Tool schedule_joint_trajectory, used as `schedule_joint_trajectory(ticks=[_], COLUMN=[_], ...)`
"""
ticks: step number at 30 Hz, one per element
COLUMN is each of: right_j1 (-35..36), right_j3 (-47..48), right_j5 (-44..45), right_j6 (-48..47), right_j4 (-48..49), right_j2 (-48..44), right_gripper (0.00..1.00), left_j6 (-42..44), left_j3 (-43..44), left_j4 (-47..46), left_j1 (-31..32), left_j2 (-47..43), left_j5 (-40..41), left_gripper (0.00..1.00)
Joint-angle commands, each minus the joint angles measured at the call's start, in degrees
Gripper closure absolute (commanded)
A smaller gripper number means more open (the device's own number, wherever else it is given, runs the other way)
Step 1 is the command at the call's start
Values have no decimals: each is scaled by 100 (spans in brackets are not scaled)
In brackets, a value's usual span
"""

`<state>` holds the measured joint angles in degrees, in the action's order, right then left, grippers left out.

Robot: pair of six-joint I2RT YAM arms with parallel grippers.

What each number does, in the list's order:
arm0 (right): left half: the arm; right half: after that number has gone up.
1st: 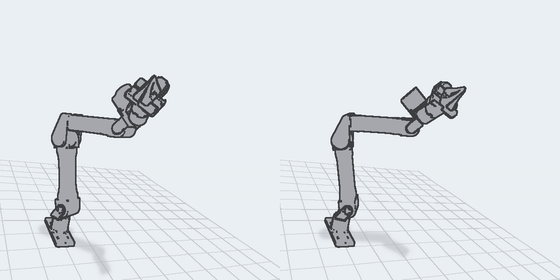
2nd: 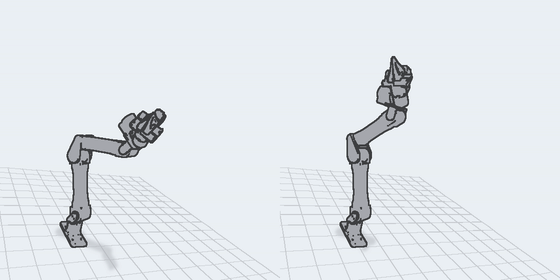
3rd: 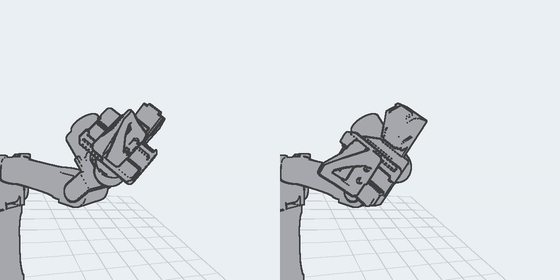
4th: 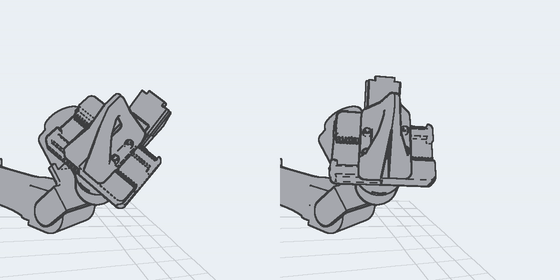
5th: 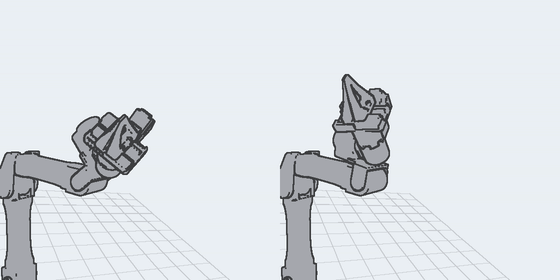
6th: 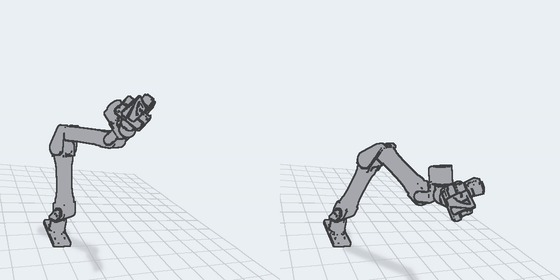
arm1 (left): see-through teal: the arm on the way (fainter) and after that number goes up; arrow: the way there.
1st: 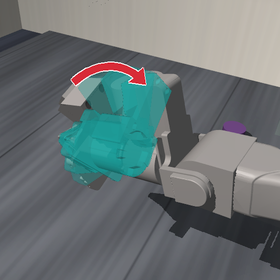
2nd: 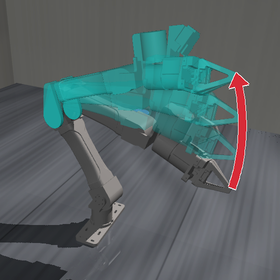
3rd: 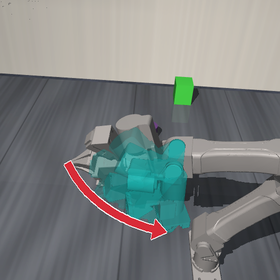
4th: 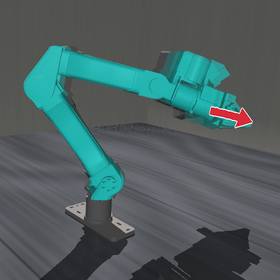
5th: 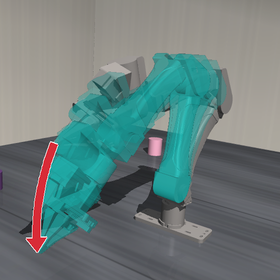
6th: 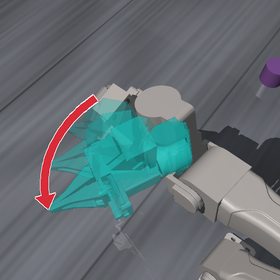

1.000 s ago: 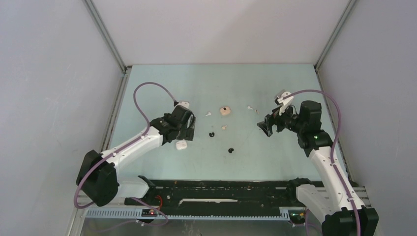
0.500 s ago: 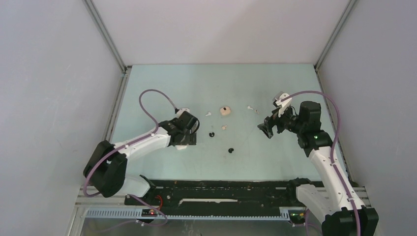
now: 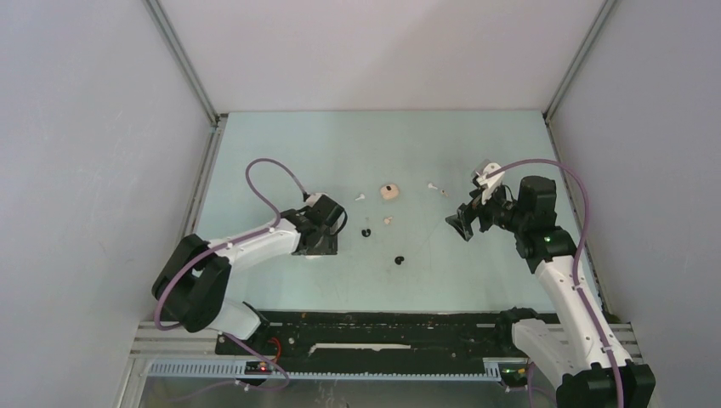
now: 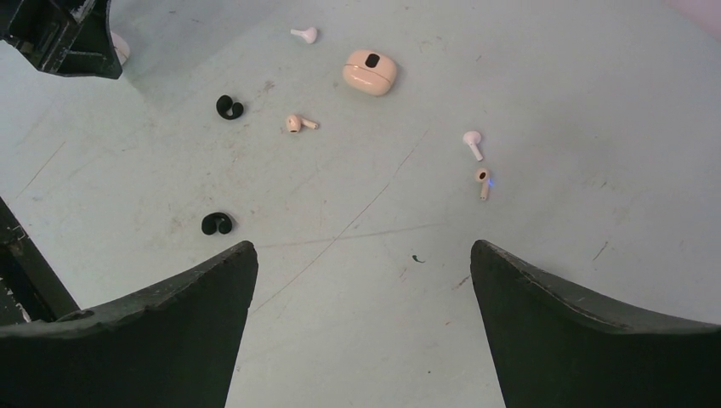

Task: Insert the wireless bluetooth earbuds into the charging case
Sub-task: Adjust the charging case at the center of the board.

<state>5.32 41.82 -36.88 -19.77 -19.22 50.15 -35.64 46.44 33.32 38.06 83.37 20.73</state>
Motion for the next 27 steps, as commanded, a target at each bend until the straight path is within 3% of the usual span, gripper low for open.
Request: schedule_joint_trajectory(ticks=[1, 20, 27], right_j1=[-2, -45, -26], right_j3=[36, 36, 106], right_j5=[-126, -246, -370], right_j6=[-77, -12, -4], right_j4=[40, 17, -81], right_j2=[-118, -34, 218], right_gripper=[2, 2, 3], left_j6=[-197, -135, -253], left_j3=[-178, -62, 145], left_j4=[-195, -475, 24], left_j1=[-63, -361, -361], left_j2=[-118, 265, -66], left_j5=[-71, -429, -181], left_gripper=[27, 27, 14])
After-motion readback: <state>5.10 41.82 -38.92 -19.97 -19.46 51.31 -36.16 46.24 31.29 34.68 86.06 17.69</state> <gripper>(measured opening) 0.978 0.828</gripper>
